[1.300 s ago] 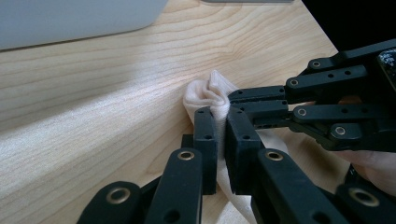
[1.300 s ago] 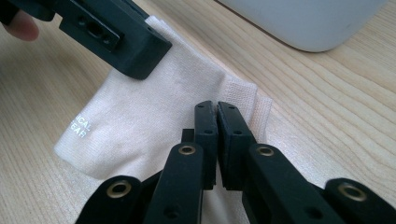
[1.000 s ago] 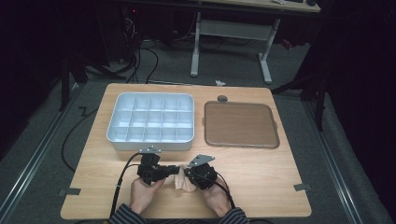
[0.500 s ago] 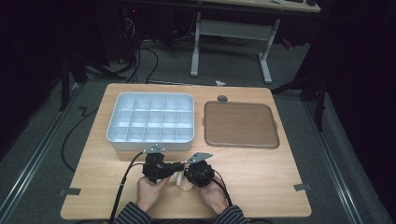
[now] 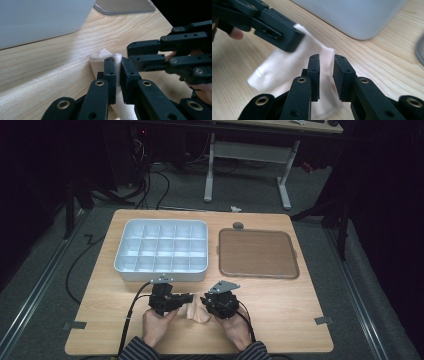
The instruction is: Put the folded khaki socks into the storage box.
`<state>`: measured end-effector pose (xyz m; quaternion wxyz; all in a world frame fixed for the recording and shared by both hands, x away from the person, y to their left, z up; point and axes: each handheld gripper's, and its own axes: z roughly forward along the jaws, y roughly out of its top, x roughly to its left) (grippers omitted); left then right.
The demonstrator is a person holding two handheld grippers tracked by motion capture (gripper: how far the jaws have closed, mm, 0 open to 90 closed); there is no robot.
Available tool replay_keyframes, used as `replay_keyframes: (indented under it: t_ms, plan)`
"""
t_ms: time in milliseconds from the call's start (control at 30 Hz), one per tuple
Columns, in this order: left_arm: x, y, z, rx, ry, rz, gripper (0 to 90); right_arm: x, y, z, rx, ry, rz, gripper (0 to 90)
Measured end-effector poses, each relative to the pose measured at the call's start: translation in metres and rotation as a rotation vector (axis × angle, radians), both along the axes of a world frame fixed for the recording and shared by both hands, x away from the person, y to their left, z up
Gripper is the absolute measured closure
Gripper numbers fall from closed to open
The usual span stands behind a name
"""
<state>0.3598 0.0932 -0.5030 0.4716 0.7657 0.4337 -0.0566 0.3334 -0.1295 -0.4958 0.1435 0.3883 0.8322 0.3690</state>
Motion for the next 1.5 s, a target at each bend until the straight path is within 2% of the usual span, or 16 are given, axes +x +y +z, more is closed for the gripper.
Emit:
replay_keyframes:
  t_ms: [233,333,467,633,900,1500]
  plan:
    - [0.0,0.0,0.0,-0.008,0.01,0.003,84.5,-0.003,-0.02,-0.01,0.027,0.051,-0.05,71.9]
    - [0.0,-0.001,0.001,-0.016,0.011,0.004,84.5,-0.002,-0.019,-0.016,0.021,0.066,-0.051,71.7]
    - [-0.001,-0.001,0.002,-0.015,0.01,0.007,84.4,0.004,-0.015,-0.023,0.019,0.113,-0.043,72.4]
    - [0.0,-0.005,0.0,-0.013,0.02,0.005,84.4,0.006,-0.01,-0.023,0.004,0.113,-0.026,74.1]
    - [0.002,-0.017,0.003,-0.026,0.009,-0.008,84.4,0.007,-0.006,-0.023,-0.016,0.104,-0.002,76.6]
    - [0.015,-0.029,-0.013,0.002,0.037,0.002,83.0,0.007,-0.005,-0.024,-0.007,0.1,0.012,76.5]
